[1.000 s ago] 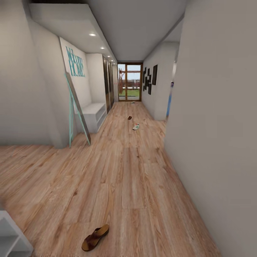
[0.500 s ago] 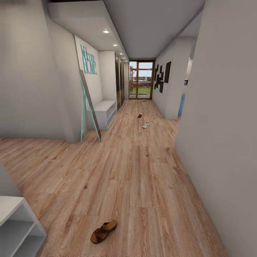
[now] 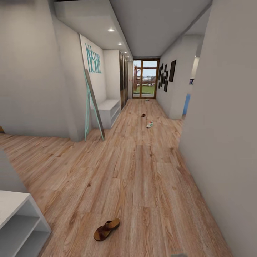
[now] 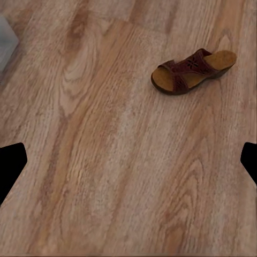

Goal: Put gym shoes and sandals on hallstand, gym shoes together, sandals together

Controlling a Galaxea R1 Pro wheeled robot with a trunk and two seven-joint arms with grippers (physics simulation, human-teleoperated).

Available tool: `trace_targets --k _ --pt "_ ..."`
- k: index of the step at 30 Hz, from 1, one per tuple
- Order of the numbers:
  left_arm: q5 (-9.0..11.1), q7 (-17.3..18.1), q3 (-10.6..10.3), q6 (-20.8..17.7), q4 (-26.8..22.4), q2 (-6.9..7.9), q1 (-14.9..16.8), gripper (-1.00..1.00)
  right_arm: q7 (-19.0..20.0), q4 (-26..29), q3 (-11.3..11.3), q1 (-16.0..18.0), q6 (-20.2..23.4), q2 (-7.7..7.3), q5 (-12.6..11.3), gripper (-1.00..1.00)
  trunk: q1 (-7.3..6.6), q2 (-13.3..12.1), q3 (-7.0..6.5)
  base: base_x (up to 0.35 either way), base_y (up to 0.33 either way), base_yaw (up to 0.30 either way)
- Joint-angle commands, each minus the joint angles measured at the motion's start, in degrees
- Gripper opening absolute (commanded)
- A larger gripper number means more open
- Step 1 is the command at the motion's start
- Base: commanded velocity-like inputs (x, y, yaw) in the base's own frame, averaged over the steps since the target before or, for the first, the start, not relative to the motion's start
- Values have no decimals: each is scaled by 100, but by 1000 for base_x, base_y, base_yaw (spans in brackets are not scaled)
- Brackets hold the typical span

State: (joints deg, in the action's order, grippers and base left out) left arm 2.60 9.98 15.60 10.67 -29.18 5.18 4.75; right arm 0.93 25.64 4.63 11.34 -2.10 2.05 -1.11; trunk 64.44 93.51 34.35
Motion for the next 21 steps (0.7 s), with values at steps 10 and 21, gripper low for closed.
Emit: trace_targets --k 10,21 --pt "-21 -10 -9 -21 -1139 -194 17 100 -395 194 -223 662 0 -57 -9 100 0 0 6 0 0 17" --pt "-204 -33 -92 -18 -1903 -465 71 100 -586 299 -390 1019 -106 -78 0 100 0 0 7 0 0 4"
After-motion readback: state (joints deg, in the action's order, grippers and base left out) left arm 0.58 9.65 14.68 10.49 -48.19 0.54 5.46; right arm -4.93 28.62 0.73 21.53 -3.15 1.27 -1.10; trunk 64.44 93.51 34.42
